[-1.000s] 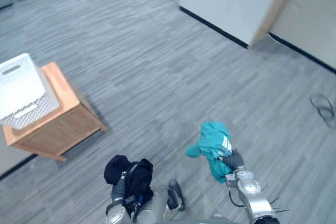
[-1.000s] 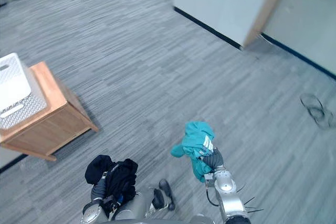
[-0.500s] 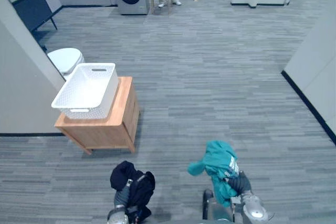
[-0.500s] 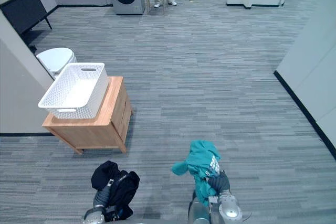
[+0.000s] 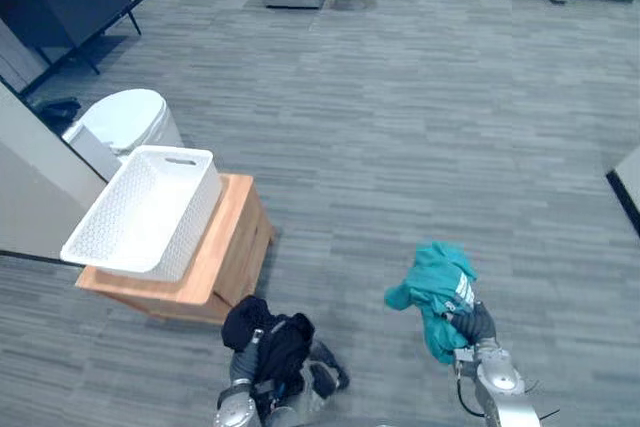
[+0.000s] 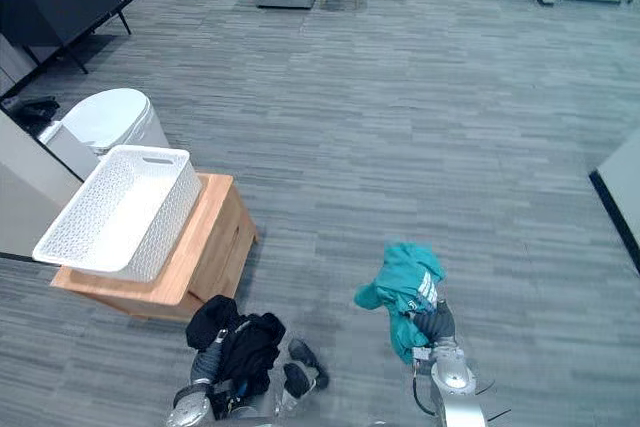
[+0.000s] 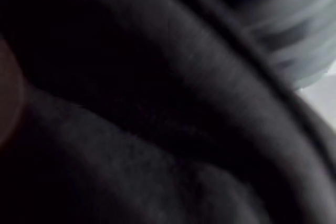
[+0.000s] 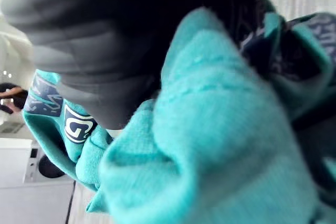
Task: Tidy the bed and pick cloth on bed and put in laundry
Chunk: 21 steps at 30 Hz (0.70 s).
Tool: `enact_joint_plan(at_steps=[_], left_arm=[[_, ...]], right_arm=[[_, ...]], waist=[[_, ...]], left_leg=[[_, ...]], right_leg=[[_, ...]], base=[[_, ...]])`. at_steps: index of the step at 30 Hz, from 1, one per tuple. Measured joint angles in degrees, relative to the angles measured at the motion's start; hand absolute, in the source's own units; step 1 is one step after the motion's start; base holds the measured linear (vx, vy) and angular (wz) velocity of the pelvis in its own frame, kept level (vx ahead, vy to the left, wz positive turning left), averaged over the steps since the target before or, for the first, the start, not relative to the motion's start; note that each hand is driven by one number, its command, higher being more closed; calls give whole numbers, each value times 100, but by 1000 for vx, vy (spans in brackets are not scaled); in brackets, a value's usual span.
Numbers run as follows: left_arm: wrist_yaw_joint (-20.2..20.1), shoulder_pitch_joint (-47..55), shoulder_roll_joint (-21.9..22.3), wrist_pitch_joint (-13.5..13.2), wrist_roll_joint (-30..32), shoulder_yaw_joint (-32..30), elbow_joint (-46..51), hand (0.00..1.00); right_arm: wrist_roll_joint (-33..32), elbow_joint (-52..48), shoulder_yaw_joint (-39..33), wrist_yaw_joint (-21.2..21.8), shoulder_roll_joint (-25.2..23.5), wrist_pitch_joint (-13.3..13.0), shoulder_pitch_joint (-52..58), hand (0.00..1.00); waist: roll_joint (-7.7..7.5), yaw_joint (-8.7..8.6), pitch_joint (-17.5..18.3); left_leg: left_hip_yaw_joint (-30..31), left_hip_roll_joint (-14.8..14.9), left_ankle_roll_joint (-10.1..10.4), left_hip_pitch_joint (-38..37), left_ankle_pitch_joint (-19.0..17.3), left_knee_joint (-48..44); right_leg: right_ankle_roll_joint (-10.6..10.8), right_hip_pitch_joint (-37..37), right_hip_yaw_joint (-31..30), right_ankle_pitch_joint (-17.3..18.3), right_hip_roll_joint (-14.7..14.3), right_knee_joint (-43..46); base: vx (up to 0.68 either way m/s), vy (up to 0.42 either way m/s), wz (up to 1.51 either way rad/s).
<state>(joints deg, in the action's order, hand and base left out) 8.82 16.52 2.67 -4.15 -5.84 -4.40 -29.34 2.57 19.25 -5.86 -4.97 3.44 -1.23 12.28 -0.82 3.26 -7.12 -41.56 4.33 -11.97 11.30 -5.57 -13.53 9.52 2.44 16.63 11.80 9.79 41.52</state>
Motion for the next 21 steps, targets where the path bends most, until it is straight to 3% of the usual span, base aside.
enact_joint_plan(at_steps=[1,2,4,5,6,7,8,11,12,14,15,16,17,18,20,21], left_arm=[[6,-77,-138,15,-1,10,-31,100],[6,-148,-201,37,1,55,-77,100],[7,-332,-233,80,8,269,-160,100],[7,-410,-217,76,18,369,-149,100],[11,-507,-239,49,47,470,-144,100],[10,-590,-253,33,71,527,-142,100],[9,-738,-316,-8,181,679,-159,100],[10,-897,-341,-27,296,723,-235,100],[9,-824,-354,-30,423,701,-231,100],[15,-544,-385,-73,442,591,-114,100],[12,-308,-464,-66,443,592,-8,100],[6,-281,-400,-39,442,598,-52,100],[4,-225,-276,-27,442,599,-30,100],[11,-148,-73,-18,441,584,-35,100],[-14,-127,-8,-1,443,671,-50,100],[-30,-144,-17,-5,443,723,-44,100]], right_arm=[[33,58,24,17,-247,1,80,100],[33,104,24,19,-311,2,78,100],[32,246,172,27,-311,7,75,100],[29,229,256,47,-306,-13,66,100],[29,208,312,88,-314,-47,77,100],[29,189,347,119,-305,-62,75,100],[27,183,367,144,-313,-73,77,100],[27,166,365,140,-329,-67,123,100],[26,-46,376,138,-382,-58,352,100],[26,-456,546,140,-436,-56,744,100],[23,-664,722,155,-422,-57,852,100],[18,-739,765,153,-353,-57,828,100],[12,-972,738,125,-222,-61,832,100],[-37,-1211,720,115,-101,-88,780,100],[-101,-1232,628,83,-141,-126,644,100],[-103,-1209,615,74,-166,-129,519,100]], waist=[[-312,-216,45],[-360,-291,27],[-245,-375,-96],[-176,-416,-125],[5,-430,-164],[5,-448,-145],[111,-467,-155],[60,-461,-154],[25,-434,-145],[-146,-408,-44],[-278,-374,37],[-122,-416,12],[137,-486,79],[229,-475,57],[207,-413,71],[166,-389,74]], left_leg=[[485,-454,-63,-207,-83,176],[679,-564,-87,-292,-86,203],[1243,-703,-73,-726,-94,268],[1684,-710,8,-958,-137,316],[2130,-720,64,-1126,-168,406],[2432,-725,122,-1211,-200,459],[3006,-742,229,-1280,-242,516],[3779,-718,522,-1459,-423,437],[4182,-665,747,-1494,-797,49],[4570,-601,1014,-1492,-1445,-656],[4476,-282,1253,-1464,-1834,-1326],[4367,8,1318,-1213,-1869,-1894],[4013,463,1463,-736,-1697,-2772],[3444,963,1595,-411,-1366,-3261],[2719,1174,1677,-441,-1351,-2898],[2538,1078,1705,-559,-1334,-2281]], right_leg=[[26,-683,-339,-419,353,1513],[25,-863,-457,-394,411,1887],[-92,-1202,-539,-113,489,1998],[-126,-1292,-523,105,451,1552],[-126,-1413,-672,233,339,823],[-127,-1498,-886,262,235,178],[-52,-1605,-1593,177,8,-1268],[9,-1618,-2557,-348,-103,-2784],[61,-1530,-2766,-597,-92,-2991],[-32,-1325,-2633,-650,-45,-2669],[104,-1130,-2282,-735,-89,-2432],[-2,-1011,-1917,-586,-221,-2348],[-162,-825,-1497,-458,-398,-2389],[-345,-557,-1203,-502,-497,-2604],[-493,-289,-1074,-669,-474,-2956],[-530,-226,-1064,-739,-421,-3105]], base=[[580,88,167],[747,37,219],[560,-39,166],[433,-118,164],[492,-199,191],[618,-330,226],[489,-321,186],[341,-334,183],[330,-434,181],[317,-541,188],[373,-700,170],[327,-669,163],[268,-563,146],[227,-410,111],[227,-277,43],[213,-222,18]])
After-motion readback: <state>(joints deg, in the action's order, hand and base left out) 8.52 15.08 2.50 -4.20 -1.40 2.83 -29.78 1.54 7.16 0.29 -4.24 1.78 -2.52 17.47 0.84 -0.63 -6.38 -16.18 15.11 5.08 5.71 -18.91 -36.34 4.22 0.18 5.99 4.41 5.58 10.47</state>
